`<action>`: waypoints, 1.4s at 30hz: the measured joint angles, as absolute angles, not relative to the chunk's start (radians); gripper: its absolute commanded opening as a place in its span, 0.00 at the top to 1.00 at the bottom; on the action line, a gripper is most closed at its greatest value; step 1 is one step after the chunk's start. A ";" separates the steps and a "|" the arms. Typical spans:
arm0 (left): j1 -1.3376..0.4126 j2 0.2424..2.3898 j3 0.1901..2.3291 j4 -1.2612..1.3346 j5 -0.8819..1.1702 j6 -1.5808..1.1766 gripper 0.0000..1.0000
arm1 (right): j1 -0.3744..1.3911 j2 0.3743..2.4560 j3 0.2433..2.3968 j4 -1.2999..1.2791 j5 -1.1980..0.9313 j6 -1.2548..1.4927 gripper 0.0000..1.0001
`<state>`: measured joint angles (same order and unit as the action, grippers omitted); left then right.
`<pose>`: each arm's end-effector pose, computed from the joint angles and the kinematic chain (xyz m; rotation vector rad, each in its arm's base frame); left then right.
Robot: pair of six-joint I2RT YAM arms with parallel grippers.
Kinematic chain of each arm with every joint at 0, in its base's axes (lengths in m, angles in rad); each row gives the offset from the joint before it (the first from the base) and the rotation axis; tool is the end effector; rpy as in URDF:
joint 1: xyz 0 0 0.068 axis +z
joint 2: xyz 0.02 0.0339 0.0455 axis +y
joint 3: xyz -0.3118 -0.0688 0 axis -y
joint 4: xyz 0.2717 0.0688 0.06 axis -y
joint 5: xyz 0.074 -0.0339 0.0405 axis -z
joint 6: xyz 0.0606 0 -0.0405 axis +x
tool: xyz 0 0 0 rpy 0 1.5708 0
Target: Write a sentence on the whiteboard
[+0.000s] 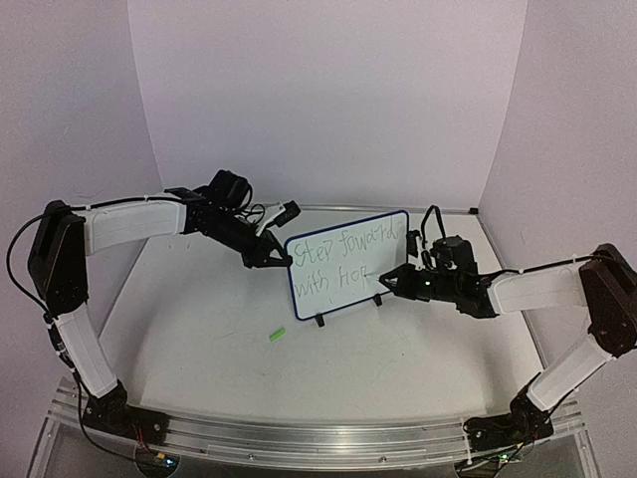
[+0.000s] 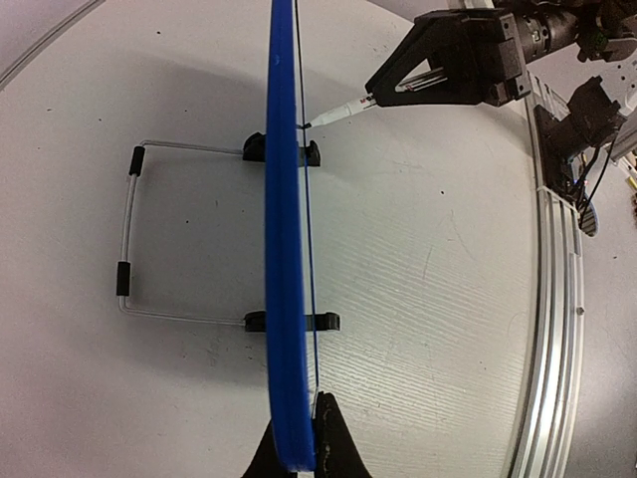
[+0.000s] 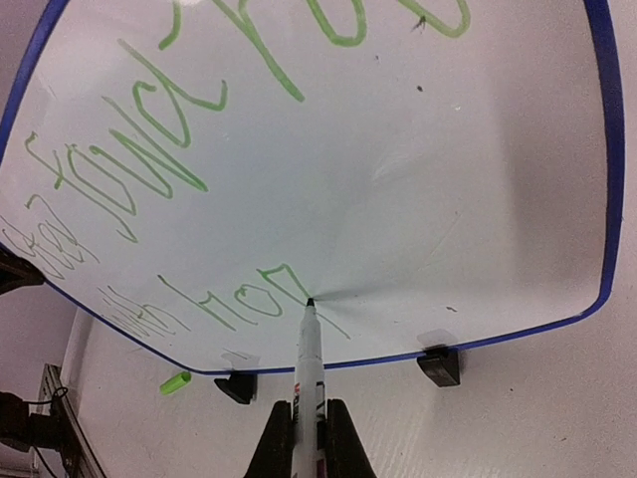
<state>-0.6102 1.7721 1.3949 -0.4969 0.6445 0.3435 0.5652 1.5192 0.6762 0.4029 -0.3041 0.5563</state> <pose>0.3361 -0.2795 0.2808 1.3538 1.9894 -0.9059 0.2848 0.2021 0.2058 -0.2166 2.1300 0.9955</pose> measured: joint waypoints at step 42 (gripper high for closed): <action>-0.611 1.772 1.395 -0.498 0.644 0.344 1.00 | 0.565 1.459 0.672 0.371 -0.258 0.541 1.00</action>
